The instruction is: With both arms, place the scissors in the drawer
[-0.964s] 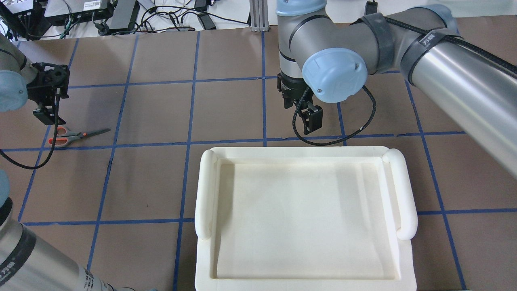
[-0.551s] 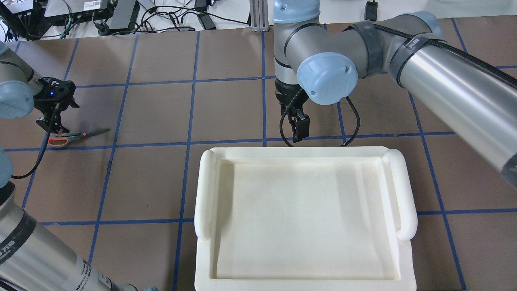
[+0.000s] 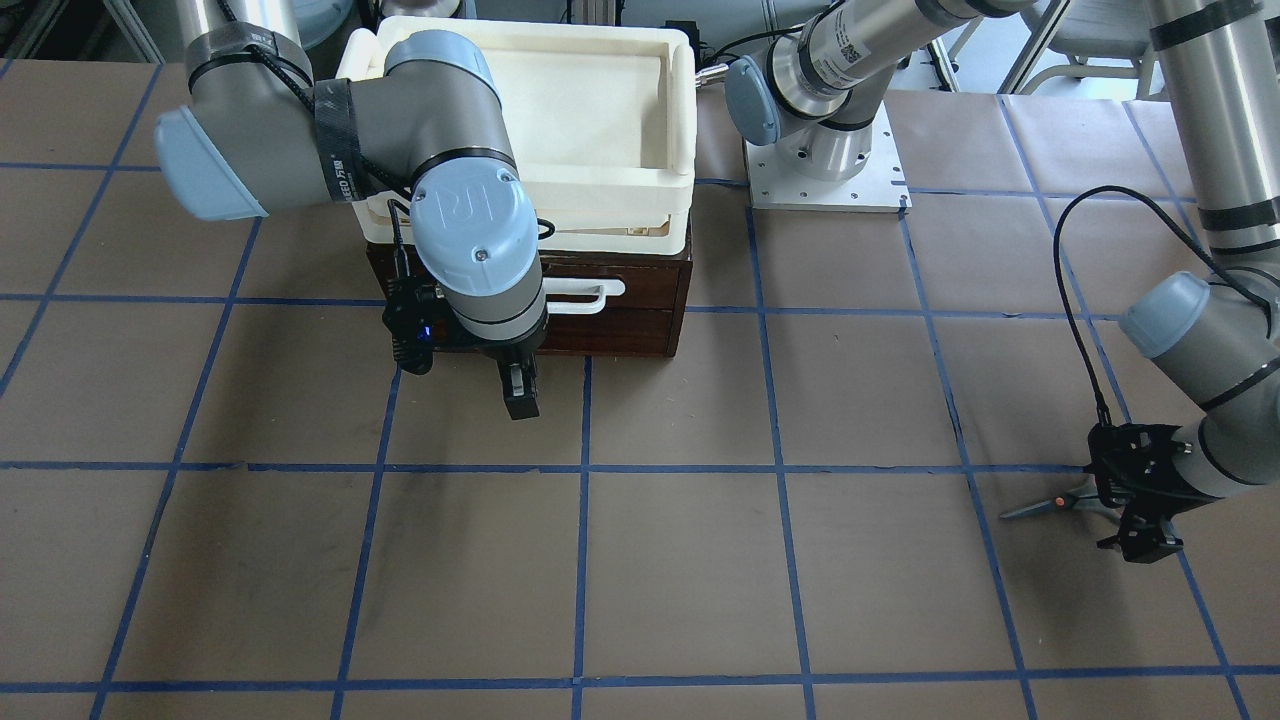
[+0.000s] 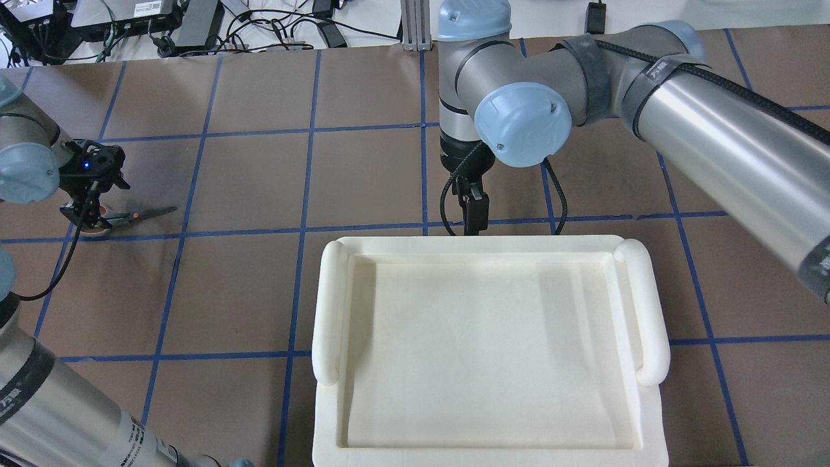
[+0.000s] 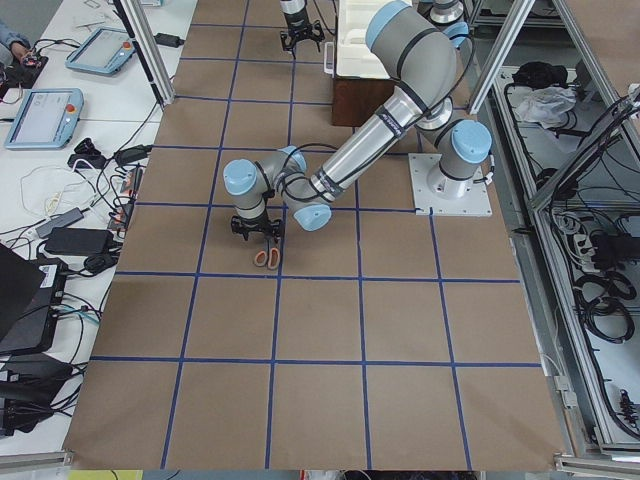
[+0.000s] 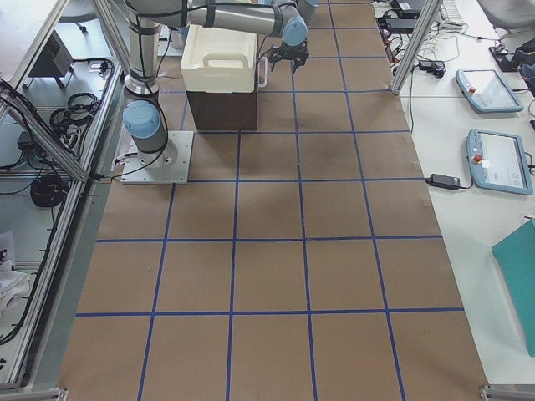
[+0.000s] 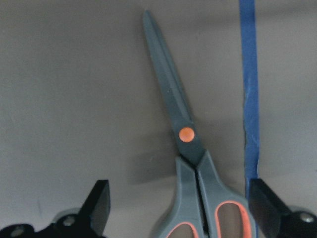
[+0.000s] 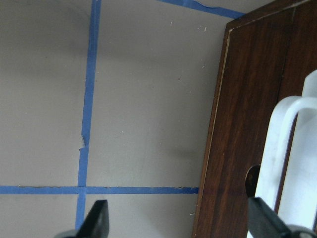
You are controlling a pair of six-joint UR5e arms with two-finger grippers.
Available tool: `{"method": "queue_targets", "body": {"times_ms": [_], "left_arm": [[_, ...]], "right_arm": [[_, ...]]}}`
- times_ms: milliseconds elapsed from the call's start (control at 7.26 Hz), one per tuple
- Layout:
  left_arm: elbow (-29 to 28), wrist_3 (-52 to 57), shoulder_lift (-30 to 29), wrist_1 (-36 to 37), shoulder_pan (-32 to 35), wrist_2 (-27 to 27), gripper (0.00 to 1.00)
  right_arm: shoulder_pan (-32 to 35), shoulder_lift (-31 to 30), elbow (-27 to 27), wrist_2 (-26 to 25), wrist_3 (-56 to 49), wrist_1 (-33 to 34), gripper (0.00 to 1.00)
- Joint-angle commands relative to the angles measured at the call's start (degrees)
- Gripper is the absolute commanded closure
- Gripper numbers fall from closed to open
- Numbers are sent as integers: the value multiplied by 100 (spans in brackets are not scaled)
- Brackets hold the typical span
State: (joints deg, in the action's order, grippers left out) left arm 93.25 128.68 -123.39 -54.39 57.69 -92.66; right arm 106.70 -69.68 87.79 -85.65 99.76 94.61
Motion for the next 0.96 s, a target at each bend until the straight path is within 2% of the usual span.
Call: {"method": "queue_targets", "body": {"times_ms": [0, 551, 688, 826], "left_arm": [[359, 270, 8, 759, -48, 11, 0], [484, 263, 43, 780, -57, 55, 2], [484, 263, 43, 772, -100, 63, 10], [484, 263, 52, 763, -127, 72, 13]], "right_arm": [[0, 103, -7, 92, 446, -39, 0], [0, 104, -68, 92, 641, -267, 0], [0, 112, -173, 101, 667, -407, 0], [0, 112, -209, 101, 685, -556, 0]]}}
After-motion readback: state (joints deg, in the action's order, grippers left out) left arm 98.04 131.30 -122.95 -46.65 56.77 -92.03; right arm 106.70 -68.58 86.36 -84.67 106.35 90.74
